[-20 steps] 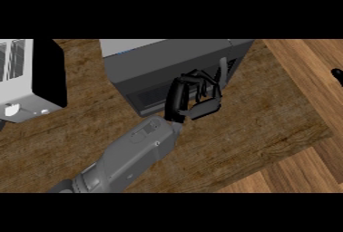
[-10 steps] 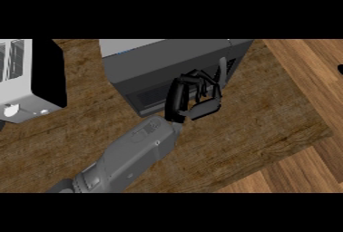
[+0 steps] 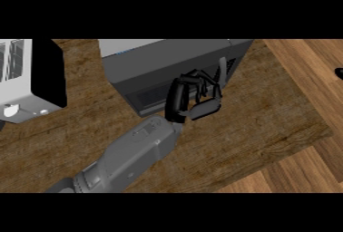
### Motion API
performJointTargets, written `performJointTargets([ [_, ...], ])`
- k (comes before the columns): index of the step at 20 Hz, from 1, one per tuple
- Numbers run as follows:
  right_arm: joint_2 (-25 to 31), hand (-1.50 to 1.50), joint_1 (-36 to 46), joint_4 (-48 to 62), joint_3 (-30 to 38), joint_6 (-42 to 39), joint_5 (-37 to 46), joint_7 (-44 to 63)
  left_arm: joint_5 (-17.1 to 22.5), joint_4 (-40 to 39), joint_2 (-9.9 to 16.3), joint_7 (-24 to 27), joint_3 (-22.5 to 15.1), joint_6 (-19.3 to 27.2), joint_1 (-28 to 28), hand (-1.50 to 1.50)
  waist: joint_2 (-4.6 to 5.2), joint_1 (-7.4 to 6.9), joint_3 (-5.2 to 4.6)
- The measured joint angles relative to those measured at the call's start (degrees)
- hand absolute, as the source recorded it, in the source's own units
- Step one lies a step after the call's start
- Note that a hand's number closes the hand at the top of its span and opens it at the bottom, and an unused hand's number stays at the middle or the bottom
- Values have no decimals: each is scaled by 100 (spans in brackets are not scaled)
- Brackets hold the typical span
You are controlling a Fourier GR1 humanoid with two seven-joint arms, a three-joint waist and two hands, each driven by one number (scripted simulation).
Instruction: Pick up the milk, place it into the microwave and close the microwave
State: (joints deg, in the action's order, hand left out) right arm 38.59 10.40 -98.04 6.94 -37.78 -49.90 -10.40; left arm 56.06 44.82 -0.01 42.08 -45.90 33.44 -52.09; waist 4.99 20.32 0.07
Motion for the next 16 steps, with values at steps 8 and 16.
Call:
performJointTargets([
  [8, 148, -150, 60, 23, 5, -101, -232, 118, 143, -31, 1, 144, -45, 14, -29, 150, 13, 14, 2],
  [16, 270, -150, 126, 36, 15, -234, -409, 184, 233, -118, 4, 216, -173, -34, -96, 150, 11, 7, 13],
])
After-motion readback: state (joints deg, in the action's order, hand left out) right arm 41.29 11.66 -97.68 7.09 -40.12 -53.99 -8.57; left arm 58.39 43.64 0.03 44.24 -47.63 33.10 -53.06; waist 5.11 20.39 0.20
